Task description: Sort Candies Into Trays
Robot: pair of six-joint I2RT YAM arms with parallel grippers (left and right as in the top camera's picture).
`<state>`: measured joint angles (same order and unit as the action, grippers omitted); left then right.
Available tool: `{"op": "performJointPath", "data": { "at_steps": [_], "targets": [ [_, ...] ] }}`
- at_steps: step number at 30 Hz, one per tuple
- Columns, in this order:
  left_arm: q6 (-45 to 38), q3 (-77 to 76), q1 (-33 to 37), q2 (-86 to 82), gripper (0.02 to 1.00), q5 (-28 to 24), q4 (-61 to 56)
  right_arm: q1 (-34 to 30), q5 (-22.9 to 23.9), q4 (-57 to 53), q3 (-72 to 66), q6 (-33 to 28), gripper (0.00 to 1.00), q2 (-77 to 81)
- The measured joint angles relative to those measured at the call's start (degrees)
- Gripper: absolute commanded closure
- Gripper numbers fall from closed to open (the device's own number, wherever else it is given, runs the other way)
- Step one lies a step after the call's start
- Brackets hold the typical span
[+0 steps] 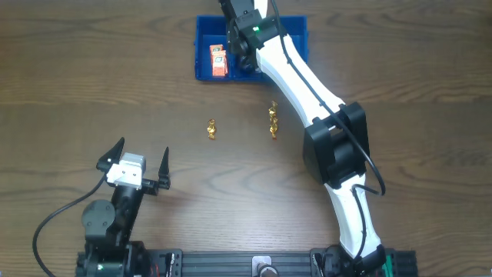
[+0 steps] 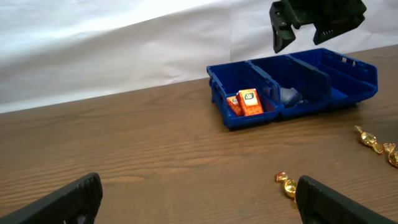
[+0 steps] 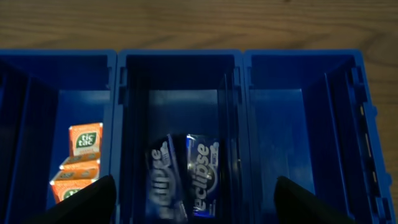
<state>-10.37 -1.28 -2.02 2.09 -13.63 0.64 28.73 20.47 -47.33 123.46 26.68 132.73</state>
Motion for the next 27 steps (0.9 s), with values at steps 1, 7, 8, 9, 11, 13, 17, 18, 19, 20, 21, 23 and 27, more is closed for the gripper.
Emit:
{"op": "performJointPath", "data": {
  "at_steps": [1,7,8,9,11,13,17,18,19,20,21,23,27],
  "targets": [
    [0.0,0.0,0.0,0.0,0.023,0.0,0.0,0.0,0.04,-0.55,0.0,-0.02,0.145,0.0],
    [0.0,0.0,0.0,0.0,0.02,0.0,0.0,0.5,0.17,-5.7,-0.02,-0.02,0.121,-1.25],
    [0.0,0.0,0.0,0.0,0.023,0.0,0.0,0.98,0.2,-7.19,-0.07,0.0,0.121,-2.27],
    [0.0,0.0,0.0,0.0,0.023,0.0,0.0,1.68,0.15,-8.52,-0.11,0.07,0.119,-3.58],
    [0.0,0.0,0.0,0.0,0.02,0.0,0.0,3.45,0.07,-11.87,-0.09,0.55,0.119,-6.49],
    [0.0,0.0,0.0,0.0,0.02,0.0,0.0,5.99,-0.15,-16.0,-0.04,1.7,0.117,-9.81],
    [-0.02,-0.02,0.0,0.0,0.02,0.0,0.0,11.37,-2.67,-24.33,0.31,5.01,0.117,-14.05],
    [0.0,-0.02,0.0,0.0,0.02,0.0,0.0,12.13,-3.58,-24.94,0.17,5.64,0.117,-14.25],
    [0.0,-0.02,0.0,0.0,0.02,0.0,0.0,12.96,-4.7,-25.09,-0.26,6.32,0.112,-14.27],
    [0.0,-0.02,0.0,0.0,0.02,0.0,0.0,13.62,-5.81,-24.96,-1.14,7.02,0.115,-14.23],
    [0.0,-0.02,0.0,0.0,0.02,0.0,0.0,14.03,-6.38,-24.79,-2.19,7.72,0.115,-14.19],
    [0.0,-0.02,0.0,0.0,0.02,0.0,0.0,14.99,-7.67,-23.98,-5.7,9.51,0.115,-14.1],
    [-0.02,-0.02,0.0,0.0,0.02,0.0,0.02,16.65,-11.02,-16.39,-14.29,11.87,0.123,-13.94]
  ]
}}
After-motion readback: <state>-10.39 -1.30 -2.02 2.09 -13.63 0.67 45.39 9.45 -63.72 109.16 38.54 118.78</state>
